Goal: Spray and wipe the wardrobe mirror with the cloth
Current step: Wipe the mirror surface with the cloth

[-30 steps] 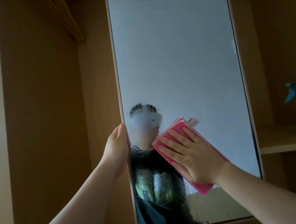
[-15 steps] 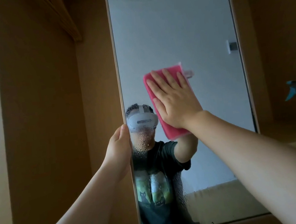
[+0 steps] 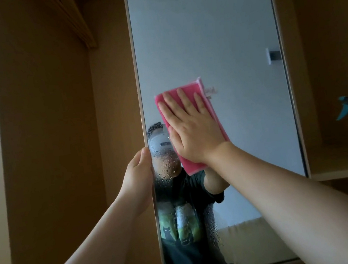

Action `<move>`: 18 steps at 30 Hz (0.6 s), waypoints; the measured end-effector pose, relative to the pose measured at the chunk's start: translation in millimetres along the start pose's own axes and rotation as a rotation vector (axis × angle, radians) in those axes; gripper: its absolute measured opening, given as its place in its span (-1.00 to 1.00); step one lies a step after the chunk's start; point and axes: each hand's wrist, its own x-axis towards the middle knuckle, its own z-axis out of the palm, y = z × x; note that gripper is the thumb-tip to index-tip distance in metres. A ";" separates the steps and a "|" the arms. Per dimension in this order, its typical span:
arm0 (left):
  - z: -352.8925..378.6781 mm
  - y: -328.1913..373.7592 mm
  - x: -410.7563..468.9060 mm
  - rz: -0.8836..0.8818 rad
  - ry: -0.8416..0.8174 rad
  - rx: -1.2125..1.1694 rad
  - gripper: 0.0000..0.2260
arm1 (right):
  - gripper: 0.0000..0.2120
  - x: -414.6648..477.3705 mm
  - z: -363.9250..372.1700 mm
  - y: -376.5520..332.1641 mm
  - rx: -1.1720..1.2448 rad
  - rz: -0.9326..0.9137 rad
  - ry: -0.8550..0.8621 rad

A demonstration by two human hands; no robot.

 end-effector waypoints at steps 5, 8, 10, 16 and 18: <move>0.0 -1.7 -0.3 0.025 -0.006 -0.039 -0.57 | -0.42 -42.4 12.3 -30.6 0.048 -0.068 -0.007; -0.4 2.1 -3.7 0.033 -0.059 -0.076 -0.49 | -0.39 -82.5 21.5 -50.7 0.082 -0.107 -0.032; -1.0 4.9 -6.3 0.013 -0.092 -0.114 -0.42 | -0.37 -109.1 26.3 -62.0 0.119 -0.116 -0.046; -10.0 7.0 -4.6 -0.004 -0.135 -0.056 -0.55 | -0.37 -132.5 29.5 -70.0 0.133 -0.105 -0.066; -11.4 7.2 -4.2 -0.004 -0.103 -0.011 -0.59 | -0.37 -130.3 28.5 -67.2 0.123 -0.120 -0.061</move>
